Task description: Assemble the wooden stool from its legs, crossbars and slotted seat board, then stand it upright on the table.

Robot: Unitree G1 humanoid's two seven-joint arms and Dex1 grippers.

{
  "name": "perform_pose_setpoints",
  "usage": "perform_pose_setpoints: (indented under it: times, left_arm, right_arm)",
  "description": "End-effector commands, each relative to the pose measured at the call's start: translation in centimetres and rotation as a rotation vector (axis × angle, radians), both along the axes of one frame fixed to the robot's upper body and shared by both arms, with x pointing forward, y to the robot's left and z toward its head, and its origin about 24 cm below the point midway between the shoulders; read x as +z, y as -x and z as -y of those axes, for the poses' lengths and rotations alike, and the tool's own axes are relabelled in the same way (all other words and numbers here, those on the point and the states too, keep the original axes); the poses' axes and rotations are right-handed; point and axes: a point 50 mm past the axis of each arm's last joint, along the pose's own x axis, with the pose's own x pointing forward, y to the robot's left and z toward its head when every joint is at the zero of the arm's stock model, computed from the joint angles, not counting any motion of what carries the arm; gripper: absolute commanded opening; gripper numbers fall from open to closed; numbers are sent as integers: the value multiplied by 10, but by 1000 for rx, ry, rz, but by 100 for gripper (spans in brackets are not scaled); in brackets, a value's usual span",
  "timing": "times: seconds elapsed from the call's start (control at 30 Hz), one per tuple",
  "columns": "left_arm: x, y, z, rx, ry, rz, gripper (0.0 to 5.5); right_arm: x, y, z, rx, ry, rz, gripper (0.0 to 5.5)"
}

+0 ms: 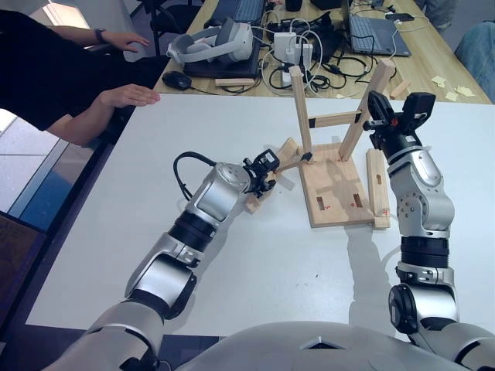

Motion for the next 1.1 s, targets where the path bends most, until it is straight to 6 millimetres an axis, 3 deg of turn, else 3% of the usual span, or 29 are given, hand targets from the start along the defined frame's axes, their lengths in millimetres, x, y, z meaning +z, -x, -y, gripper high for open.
perform_pose_setpoints:
  times: [0.03,0.3,0.53,0.6,0.77,0.93,1.1]
  left_arm:
    - [-2,2,-14,-22,-83,15,248]
    - [7,1,-17,10,-64,68,248]
    - [60,-14,-8,63,126,78,248]
    - [67,-19,-5,64,161,54,248]
    - [61,-39,6,40,161,-7,248]
    - [40,-61,19,-5,87,-31,334]
    - [23,-60,40,-72,73,-97,402]
  right_arm:
    - [-1,0,2,-19,-3,1,0]
    - [-2,0,3,-25,-6,-1,0]
    - [-2,0,3,-28,4,-2,0]
    - [-2,0,4,-33,4,-3,0]
    - [-3,-1,1,-33,5,-2,0]
    - [-3,-3,-1,-32,1,3,0]
    - [-6,-3,-6,-17,4,-2,0]
